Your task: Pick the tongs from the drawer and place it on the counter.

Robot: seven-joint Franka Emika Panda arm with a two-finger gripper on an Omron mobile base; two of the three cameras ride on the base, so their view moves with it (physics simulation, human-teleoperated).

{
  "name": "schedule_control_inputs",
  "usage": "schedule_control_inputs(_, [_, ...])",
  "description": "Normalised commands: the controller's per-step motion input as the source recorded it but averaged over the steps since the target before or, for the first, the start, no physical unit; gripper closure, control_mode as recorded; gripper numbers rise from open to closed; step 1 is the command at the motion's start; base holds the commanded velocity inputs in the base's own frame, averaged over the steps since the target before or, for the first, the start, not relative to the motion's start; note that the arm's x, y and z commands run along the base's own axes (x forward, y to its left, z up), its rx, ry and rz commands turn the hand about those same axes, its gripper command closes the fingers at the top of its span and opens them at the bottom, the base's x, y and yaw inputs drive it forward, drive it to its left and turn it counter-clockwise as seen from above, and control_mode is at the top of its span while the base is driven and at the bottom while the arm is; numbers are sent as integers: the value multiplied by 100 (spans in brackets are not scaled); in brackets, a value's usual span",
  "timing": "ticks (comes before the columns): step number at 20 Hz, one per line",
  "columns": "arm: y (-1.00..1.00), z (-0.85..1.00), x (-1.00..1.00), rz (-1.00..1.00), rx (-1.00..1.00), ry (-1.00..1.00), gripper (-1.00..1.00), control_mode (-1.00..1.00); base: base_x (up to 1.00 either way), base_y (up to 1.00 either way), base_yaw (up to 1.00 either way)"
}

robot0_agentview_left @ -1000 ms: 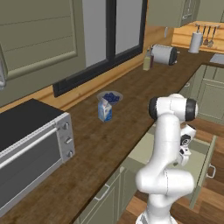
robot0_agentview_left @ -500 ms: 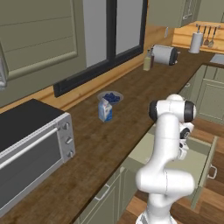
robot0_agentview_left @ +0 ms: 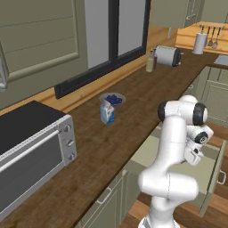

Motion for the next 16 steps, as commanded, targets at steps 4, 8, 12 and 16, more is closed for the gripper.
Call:
schedule_control_inputs(4, [26,100,-60,-22,-12,-24,100,-100,0,0,0])
schedule_control_inputs(8, [57,100,-26,-18,-19,-14,100,-100,0,0,0])
schedule_control_inputs(12, [95,100,3,-8,-17,-2,100,-100,0,0,0])
schedule_control_inputs(16, [69,100,4,0,-5,2,100,-100,0,0,0])
